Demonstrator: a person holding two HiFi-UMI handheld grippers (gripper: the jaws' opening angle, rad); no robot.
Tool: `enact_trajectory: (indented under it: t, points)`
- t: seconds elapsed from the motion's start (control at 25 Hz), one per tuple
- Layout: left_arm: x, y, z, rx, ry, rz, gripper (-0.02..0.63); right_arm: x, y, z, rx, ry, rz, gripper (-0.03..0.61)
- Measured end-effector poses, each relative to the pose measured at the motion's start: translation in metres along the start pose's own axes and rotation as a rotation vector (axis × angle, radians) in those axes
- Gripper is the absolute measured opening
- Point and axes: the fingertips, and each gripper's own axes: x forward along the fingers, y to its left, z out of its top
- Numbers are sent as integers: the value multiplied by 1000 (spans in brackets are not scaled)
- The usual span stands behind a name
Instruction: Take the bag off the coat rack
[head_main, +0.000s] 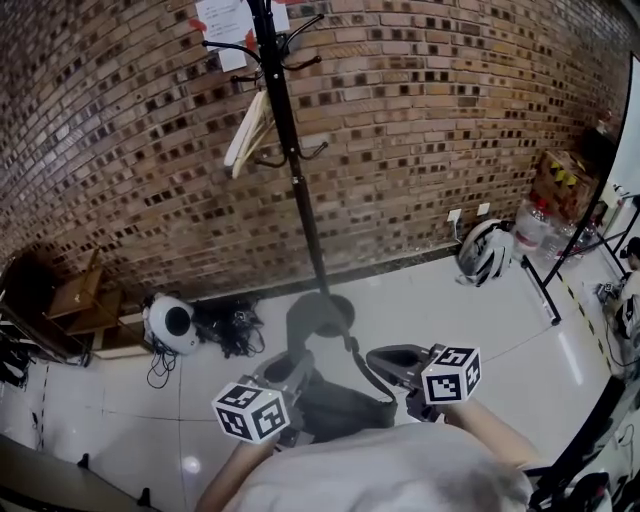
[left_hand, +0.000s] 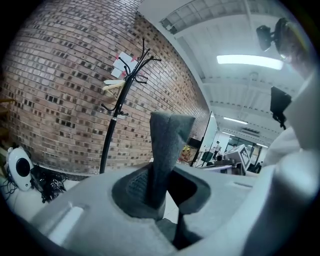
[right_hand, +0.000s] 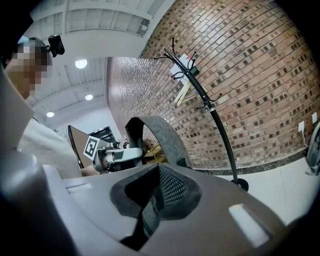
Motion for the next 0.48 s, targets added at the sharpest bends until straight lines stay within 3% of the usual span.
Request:
enact_trajectory:
  t: [0.2, 0.48]
  points:
    - [3, -1, 0, -2, 20, 7, 52, -8, 1, 4, -44, -1, -38, -2]
    - [13, 1, 19, 5, 8, 11, 52, -24, -6, 9, -29, -18, -78, -2]
